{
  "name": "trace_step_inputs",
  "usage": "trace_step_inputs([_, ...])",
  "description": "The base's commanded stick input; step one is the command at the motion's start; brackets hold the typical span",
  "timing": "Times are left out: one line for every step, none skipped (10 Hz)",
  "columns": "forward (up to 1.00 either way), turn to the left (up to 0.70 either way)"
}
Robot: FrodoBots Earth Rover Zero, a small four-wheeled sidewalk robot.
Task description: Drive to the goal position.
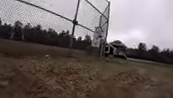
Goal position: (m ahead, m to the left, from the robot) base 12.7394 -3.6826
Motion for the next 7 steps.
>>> trace_step_inputs([0.0, -0.7])
trace_step_inputs([0.0, -0.7])
trace_step_inputs([0.0, -0.7])
trace_step_inputs([0.0, -0.7])
trace_step_inputs([0.0, -0.7])
trace_step_inputs([0.0, -0.7])
trace_step_inputs([0.0, -0.7])
